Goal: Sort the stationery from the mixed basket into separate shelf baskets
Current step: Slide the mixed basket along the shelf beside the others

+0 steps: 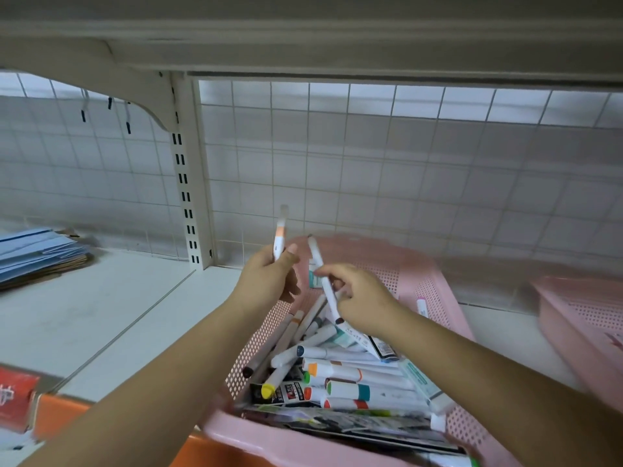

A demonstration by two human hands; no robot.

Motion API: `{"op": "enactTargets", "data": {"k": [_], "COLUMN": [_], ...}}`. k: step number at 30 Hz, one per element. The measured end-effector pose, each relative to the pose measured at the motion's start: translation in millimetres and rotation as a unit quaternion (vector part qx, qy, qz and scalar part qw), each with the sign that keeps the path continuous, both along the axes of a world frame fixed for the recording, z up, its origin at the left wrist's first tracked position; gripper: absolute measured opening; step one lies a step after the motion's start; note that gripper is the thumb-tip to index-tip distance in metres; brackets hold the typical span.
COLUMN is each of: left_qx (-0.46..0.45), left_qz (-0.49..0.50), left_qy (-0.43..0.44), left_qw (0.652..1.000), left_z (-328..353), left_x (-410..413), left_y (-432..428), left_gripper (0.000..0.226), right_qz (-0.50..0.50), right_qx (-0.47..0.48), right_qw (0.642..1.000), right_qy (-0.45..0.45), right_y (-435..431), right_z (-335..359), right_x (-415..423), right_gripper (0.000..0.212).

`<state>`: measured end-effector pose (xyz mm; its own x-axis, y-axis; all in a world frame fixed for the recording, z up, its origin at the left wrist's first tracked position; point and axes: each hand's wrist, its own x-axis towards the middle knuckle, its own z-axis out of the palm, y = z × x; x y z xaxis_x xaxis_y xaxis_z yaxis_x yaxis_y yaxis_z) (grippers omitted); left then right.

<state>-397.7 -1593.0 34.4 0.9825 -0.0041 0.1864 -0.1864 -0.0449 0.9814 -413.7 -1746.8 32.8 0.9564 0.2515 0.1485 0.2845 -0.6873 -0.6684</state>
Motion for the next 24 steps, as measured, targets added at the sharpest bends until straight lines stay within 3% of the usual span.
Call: {"op": "enactTargets", "data": {"k": [3,6,12,18,21,24], "left_qx": [-0.05,-0.064,-0.038,-0.037,-0.07,-0.081], "left_qz": [-0.025,-0.047,-0.126,-0.068,-0.057,-0.031], "left_qy": [0.033,0.06,0.054,0.051,0.067,0.062], "left_qw": [0.998,0.995,0.99,0.996,0.994,0.994], "left_z": [3.1,4.3,5.3,6.4,7.0,4.9], "left_x": [-0.8,0.0,-3.9,-2.5,-0.7,2.7], "left_y": [0.4,1.4,5.8,4.4,4.7,6.1], "left_gripper": [0.017,0.017,0.017,0.01,0.009,0.007], "right_qz": [0.01,0.025,0.045,-0.001,0.0,0.07], "right_qx": [0.058,0.041,-0.01,0.028,-0.104,-0.222], "right_qw": [0.998,0.997,0.995,0.993,0.992,0.972], "right_qy": [-0.032,-0.055,-0.085,-0.116,-0.076,-0.014], "right_y": [-3.6,-3.6,-5.0,-7.0,-6.2,0.8], "right_z": [4.0,2.0,0.2,-4.1,-13.3,-23.8], "right_x": [-4.1,-2.1,0.1,5.7,12.6,16.6], "right_gripper": [0.08,0.089,0.09,0.085,0.062,0.057]}}
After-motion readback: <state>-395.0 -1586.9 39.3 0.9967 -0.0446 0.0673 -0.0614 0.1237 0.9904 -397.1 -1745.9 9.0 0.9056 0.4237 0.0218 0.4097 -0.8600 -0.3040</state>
